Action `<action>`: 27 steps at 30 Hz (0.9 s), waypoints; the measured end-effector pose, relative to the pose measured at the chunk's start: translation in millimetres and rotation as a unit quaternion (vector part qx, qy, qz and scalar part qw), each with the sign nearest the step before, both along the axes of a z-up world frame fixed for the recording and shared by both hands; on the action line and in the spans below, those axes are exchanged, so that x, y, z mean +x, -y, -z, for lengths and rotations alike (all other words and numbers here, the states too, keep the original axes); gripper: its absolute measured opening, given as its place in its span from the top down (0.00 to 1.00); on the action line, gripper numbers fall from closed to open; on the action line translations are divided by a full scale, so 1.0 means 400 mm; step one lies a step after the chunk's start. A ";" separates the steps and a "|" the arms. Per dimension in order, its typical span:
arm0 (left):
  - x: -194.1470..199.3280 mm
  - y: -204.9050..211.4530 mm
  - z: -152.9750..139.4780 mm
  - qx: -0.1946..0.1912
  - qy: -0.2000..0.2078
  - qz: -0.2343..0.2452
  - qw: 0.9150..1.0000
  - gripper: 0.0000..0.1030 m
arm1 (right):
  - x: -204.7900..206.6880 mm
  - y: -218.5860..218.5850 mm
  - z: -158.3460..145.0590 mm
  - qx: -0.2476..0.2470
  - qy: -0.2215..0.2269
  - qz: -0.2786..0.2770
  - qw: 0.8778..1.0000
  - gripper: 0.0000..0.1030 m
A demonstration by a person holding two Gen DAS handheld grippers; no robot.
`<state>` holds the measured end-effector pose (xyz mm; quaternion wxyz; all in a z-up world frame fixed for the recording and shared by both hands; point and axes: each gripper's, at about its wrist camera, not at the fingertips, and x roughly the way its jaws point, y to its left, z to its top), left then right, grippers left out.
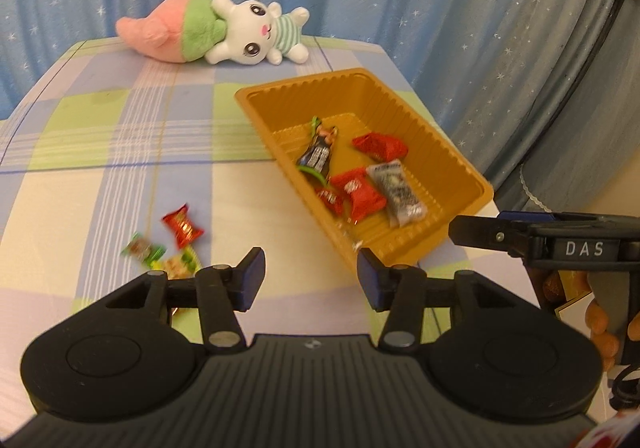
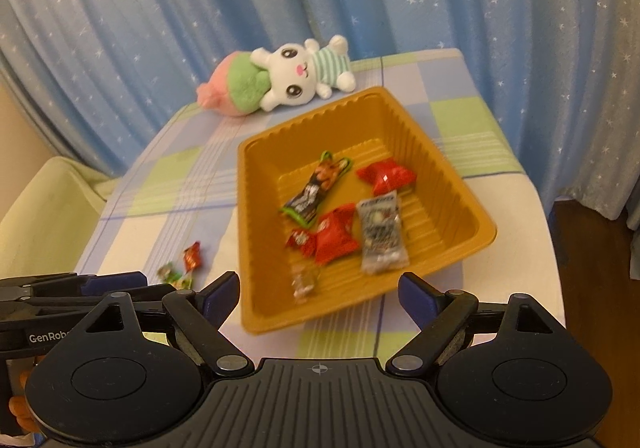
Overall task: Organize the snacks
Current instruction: 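Withdraw both open grippers from the tray toward the remaining candies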
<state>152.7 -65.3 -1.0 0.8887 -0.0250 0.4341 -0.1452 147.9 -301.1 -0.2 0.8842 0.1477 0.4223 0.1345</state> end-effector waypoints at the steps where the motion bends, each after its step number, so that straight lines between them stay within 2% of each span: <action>1: -0.011 -0.006 0.001 0.001 0.000 -0.002 1.000 0.54 | -0.008 -0.006 -0.001 0.001 -0.001 -0.003 1.000 0.16; 15: -0.143 -0.111 0.030 0.016 -0.019 -0.041 0.999 0.52 | -0.082 -0.108 0.011 0.003 -0.012 -0.049 0.999 0.16; 27: -0.197 -0.209 0.045 0.022 -0.024 -0.084 0.996 0.52 | -0.098 -0.237 0.044 -0.007 -0.029 -0.105 0.994 0.16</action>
